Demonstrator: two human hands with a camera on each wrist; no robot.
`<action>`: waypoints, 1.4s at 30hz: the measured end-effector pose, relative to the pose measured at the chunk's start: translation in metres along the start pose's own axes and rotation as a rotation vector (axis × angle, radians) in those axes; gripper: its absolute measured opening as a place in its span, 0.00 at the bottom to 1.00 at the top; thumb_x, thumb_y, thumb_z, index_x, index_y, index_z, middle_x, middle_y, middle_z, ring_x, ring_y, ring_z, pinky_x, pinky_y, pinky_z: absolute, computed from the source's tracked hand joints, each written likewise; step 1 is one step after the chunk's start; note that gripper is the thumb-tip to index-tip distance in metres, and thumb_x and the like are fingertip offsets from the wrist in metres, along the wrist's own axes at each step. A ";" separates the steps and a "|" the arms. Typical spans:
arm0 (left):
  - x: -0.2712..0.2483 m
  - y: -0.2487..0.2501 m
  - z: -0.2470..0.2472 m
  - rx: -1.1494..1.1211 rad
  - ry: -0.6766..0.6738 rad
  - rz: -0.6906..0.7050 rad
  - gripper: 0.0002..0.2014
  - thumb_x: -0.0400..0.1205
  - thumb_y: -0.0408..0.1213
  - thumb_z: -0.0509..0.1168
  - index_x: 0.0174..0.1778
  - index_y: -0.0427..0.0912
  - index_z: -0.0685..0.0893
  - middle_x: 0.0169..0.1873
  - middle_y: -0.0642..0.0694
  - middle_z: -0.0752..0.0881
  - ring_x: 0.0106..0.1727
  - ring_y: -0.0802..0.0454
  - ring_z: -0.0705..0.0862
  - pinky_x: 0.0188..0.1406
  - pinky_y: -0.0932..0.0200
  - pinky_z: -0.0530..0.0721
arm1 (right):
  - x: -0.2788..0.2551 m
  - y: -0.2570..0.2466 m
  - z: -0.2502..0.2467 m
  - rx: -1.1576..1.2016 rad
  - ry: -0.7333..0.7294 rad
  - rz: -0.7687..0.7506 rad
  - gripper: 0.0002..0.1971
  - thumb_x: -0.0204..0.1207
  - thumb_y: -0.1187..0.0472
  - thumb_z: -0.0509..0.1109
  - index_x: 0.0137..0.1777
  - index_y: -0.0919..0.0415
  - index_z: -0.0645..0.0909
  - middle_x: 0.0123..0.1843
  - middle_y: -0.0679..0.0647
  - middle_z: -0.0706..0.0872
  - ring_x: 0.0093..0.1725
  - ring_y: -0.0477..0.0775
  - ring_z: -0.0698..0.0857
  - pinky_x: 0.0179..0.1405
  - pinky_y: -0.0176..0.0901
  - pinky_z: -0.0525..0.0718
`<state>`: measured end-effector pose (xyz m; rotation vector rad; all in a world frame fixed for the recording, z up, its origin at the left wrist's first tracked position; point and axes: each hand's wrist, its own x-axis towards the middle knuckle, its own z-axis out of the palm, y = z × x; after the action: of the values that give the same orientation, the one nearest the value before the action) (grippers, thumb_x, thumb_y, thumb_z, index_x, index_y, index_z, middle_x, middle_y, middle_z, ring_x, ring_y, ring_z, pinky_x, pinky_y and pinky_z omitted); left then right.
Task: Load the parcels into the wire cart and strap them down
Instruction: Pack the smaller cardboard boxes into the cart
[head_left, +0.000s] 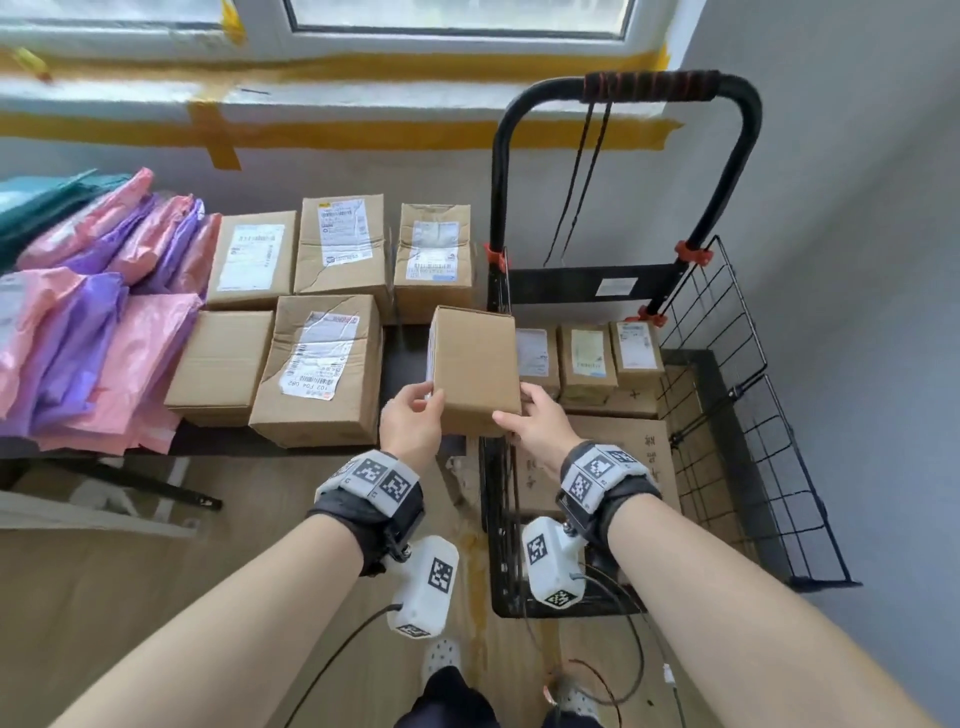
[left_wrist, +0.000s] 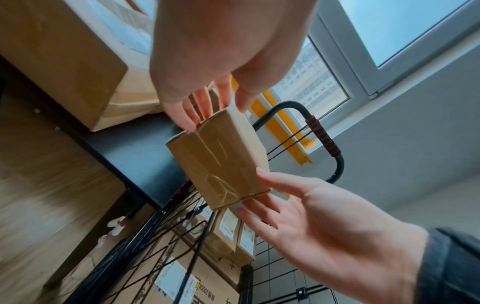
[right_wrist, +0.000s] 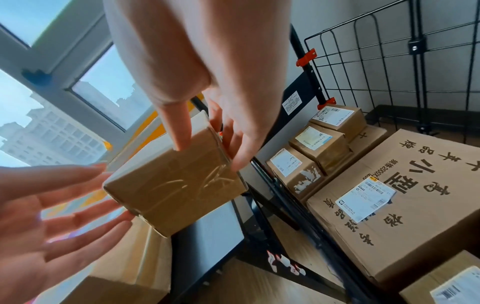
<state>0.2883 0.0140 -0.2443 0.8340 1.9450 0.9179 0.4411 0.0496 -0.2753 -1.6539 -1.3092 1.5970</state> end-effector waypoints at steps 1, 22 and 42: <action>-0.008 0.006 0.005 -0.008 0.003 0.021 0.15 0.83 0.44 0.63 0.64 0.44 0.80 0.58 0.43 0.83 0.54 0.52 0.80 0.53 0.57 0.79 | -0.008 0.000 -0.011 0.016 0.012 -0.023 0.30 0.76 0.63 0.72 0.76 0.59 0.66 0.71 0.57 0.78 0.68 0.54 0.78 0.71 0.56 0.76; -0.120 0.053 0.212 0.078 -0.358 0.073 0.29 0.80 0.38 0.67 0.78 0.48 0.69 0.63 0.42 0.84 0.61 0.50 0.82 0.59 0.56 0.76 | -0.065 0.070 -0.263 -0.105 0.047 0.027 0.37 0.75 0.68 0.70 0.81 0.49 0.59 0.73 0.56 0.75 0.69 0.56 0.76 0.70 0.60 0.76; 0.093 -0.024 0.361 0.220 -0.661 -0.242 0.29 0.78 0.33 0.70 0.73 0.58 0.70 0.59 0.44 0.84 0.59 0.48 0.84 0.60 0.47 0.83 | 0.143 0.177 -0.283 -0.031 0.150 0.401 0.38 0.72 0.71 0.72 0.79 0.48 0.62 0.72 0.52 0.74 0.69 0.50 0.73 0.69 0.44 0.71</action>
<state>0.5536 0.1819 -0.4464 0.8641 1.5225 0.2324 0.7401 0.1743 -0.4398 -2.1109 -0.9738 1.6326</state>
